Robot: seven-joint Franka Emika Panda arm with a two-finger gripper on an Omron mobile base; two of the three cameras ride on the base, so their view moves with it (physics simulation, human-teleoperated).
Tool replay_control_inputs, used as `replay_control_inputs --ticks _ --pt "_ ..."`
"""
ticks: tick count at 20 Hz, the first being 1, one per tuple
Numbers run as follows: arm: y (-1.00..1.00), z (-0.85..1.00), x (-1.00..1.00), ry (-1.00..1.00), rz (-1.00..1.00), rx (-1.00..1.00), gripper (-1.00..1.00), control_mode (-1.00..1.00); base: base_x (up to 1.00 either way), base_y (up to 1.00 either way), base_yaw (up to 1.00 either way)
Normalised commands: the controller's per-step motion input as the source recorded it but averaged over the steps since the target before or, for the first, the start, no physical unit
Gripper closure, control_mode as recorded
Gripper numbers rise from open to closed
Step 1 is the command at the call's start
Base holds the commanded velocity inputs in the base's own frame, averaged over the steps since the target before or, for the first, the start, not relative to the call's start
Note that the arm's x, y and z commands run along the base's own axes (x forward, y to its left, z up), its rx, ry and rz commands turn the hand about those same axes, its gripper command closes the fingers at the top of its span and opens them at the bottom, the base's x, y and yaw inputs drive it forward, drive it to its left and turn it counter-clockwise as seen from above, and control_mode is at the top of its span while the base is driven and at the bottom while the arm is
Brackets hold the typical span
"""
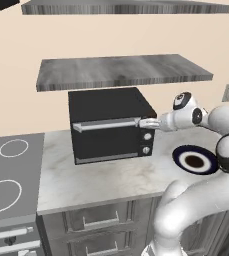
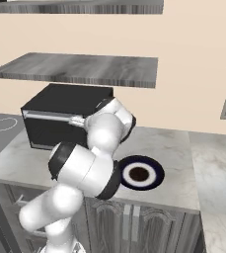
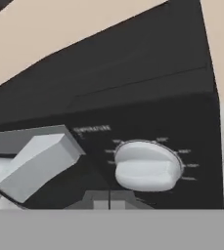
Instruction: Pull the toaster oven rack outwards. Pick up the baguette from the plate and place it on the toaster oven rack. Close the toaster oven door fully and set the temperature to the lowest setting.
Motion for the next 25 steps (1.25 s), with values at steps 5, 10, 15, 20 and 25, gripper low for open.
replay_control_inputs --ticks 5,10,15,20,25 --pt "-0.36 0.02 0.98 0.00 0.10 -0.68 1.00 -1.00 0.00 0.00 0.00" --pt "-0.53 0.04 0.96 -0.01 0.03 -0.68 1.00 -1.00 0.00 0.00 0.00" --pt "-0.59 0.15 0.90 -0.08 0.04 -0.65 1.00 -1.00 0.00 0.00 0.00" --pt "-0.57 0.29 0.86 -0.19 0.08 -0.64 1.00 -1.00 0.00 0.00 0.00" --pt "-0.37 0.31 0.81 -0.31 0.13 -0.67 1.00 -1.00 0.00 0.00 0.00"
